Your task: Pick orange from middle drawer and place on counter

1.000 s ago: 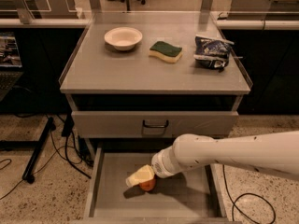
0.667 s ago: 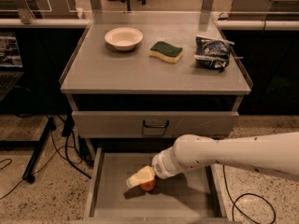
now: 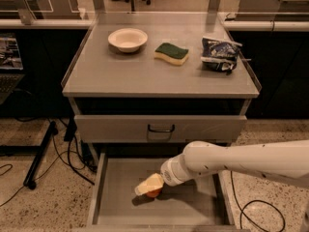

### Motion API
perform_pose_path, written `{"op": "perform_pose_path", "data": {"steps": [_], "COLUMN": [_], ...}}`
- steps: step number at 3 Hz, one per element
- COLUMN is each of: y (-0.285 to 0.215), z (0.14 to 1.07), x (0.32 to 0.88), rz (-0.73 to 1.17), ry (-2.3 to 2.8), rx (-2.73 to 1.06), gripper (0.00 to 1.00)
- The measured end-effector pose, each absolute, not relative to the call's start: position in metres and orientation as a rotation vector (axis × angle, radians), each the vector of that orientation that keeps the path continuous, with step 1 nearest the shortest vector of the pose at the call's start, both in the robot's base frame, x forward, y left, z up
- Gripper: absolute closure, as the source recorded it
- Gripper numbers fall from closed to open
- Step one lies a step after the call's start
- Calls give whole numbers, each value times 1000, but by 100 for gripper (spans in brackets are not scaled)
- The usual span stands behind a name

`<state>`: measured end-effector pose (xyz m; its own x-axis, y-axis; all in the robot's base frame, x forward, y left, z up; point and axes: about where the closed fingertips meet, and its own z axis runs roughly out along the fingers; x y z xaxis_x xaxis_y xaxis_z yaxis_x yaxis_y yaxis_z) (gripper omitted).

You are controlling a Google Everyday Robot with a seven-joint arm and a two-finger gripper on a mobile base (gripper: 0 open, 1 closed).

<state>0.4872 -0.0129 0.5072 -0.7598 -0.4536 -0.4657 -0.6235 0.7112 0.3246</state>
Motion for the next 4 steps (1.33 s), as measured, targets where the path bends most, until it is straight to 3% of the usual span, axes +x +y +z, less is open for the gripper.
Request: {"op": "perform_pose_path", "data": {"steps": [4], "y": [8], "z": [428], "x": [508], "rz": [621], "ry": [2629], "rx": [-773], "gripper": [0]}}
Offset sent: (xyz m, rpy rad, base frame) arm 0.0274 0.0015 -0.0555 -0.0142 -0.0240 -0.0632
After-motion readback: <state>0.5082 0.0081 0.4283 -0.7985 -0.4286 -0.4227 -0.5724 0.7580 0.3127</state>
